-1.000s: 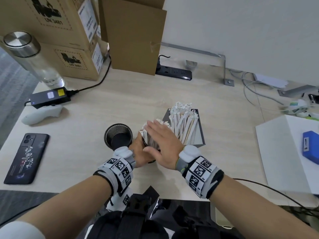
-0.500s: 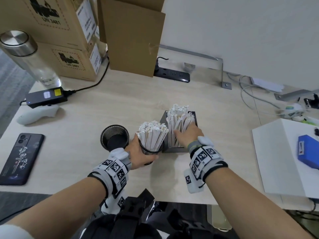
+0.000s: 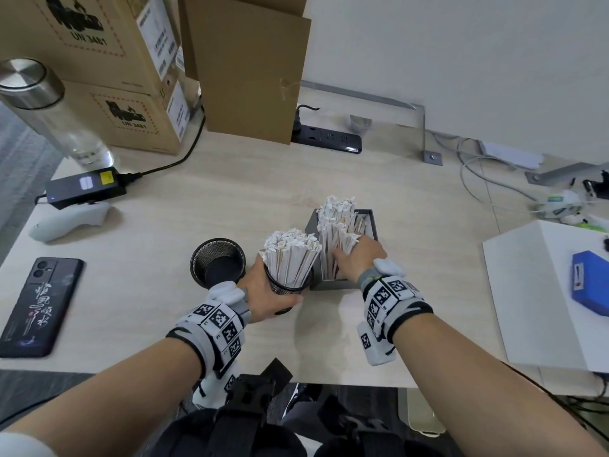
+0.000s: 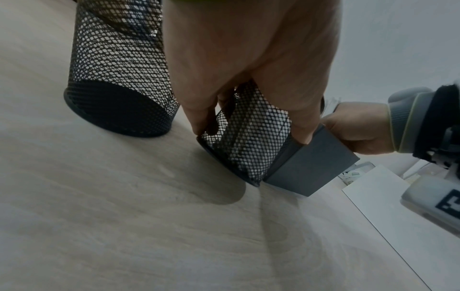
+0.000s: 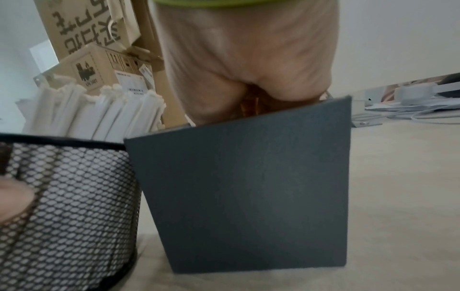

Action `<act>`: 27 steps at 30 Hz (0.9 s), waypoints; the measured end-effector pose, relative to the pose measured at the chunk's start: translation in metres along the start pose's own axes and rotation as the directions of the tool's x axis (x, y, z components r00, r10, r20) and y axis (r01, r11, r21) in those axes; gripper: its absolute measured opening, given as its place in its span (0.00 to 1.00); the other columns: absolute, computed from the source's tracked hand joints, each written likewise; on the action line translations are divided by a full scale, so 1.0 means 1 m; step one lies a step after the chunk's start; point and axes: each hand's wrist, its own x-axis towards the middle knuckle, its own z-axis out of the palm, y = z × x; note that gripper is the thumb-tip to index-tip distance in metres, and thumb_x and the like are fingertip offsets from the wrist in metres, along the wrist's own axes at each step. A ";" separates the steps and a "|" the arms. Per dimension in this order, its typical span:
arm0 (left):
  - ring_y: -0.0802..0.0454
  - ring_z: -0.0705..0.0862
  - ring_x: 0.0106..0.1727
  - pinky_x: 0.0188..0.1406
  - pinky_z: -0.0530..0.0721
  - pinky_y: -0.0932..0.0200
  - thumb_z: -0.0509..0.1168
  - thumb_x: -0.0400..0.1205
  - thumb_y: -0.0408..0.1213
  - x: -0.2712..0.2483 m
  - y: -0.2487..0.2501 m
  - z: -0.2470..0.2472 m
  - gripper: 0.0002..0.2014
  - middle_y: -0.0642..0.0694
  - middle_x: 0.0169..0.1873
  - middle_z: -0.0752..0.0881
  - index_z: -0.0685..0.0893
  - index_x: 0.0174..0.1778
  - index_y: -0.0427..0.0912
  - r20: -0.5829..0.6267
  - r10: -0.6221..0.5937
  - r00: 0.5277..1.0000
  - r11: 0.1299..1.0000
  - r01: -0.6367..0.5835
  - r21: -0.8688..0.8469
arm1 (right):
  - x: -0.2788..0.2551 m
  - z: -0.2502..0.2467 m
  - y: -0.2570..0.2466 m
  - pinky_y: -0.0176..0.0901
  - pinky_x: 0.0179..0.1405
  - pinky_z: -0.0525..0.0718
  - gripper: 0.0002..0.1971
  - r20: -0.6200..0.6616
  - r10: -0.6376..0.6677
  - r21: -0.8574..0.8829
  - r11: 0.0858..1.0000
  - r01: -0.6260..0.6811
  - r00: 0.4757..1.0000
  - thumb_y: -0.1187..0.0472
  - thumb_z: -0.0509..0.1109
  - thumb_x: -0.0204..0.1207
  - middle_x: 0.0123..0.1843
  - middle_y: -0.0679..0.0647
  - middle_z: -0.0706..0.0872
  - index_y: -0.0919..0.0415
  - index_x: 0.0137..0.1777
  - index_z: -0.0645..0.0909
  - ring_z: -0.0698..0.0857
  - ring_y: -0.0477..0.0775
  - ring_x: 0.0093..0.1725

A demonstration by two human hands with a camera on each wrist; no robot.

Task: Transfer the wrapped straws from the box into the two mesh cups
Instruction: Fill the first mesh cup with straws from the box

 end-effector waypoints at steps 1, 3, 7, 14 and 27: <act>0.59 0.80 0.64 0.67 0.77 0.58 0.78 0.55 0.63 -0.001 0.001 0.000 0.54 0.58 0.63 0.80 0.65 0.76 0.50 0.002 -0.003 1.000 1.000 0.003 0.001 | 0.001 -0.002 0.001 0.41 0.44 0.81 0.23 -0.016 -0.007 0.000 1.000 0.007 1.000 0.43 0.70 0.74 0.54 0.55 0.90 0.55 0.64 0.82 0.88 0.60 0.51; 0.58 0.80 0.64 0.67 0.77 0.58 0.77 0.55 0.63 0.000 0.001 0.000 0.54 0.57 0.63 0.80 0.65 0.76 0.50 0.001 -0.003 1.000 1.000 0.003 0.002 | 0.002 -0.008 0.003 0.41 0.39 0.78 0.22 -0.038 0.002 -0.014 1.000 -0.002 0.999 0.43 0.70 0.75 0.46 0.55 0.87 0.60 0.59 0.83 0.86 0.61 0.45; 0.59 0.79 0.63 0.65 0.75 0.61 0.78 0.56 0.62 -0.001 0.002 -0.001 0.54 0.58 0.62 0.80 0.63 0.77 0.49 0.011 -0.011 1.000 1.000 0.011 0.002 | 0.001 -0.022 0.008 0.44 0.36 0.76 0.25 -0.042 0.021 -0.067 0.997 -0.024 0.999 0.40 0.70 0.74 0.47 0.60 0.85 0.65 0.51 0.79 0.83 0.61 0.42; 0.58 0.81 0.64 0.67 0.79 0.54 0.78 0.55 0.62 0.001 0.000 0.000 0.53 0.58 0.63 0.81 0.64 0.76 0.52 0.009 -0.024 1.000 1.000 0.024 0.005 | -0.009 -0.070 -0.002 0.53 0.27 0.88 0.30 -0.244 -0.173 0.244 0.942 0.232 0.954 0.36 0.70 0.65 0.26 0.60 0.88 0.67 0.28 0.84 0.89 0.59 0.27; 0.64 0.80 0.62 0.62 0.77 0.65 0.81 0.60 0.55 0.001 0.000 0.002 0.49 0.61 0.62 0.80 0.64 0.76 0.53 -0.011 0.019 1.000 1.000 -0.019 -0.023 | -0.037 -0.008 -0.040 0.57 0.25 0.86 0.36 -0.066 -0.313 0.415 0.855 0.311 0.947 0.31 0.70 0.58 0.30 0.62 0.89 0.72 0.33 0.82 0.89 0.63 0.30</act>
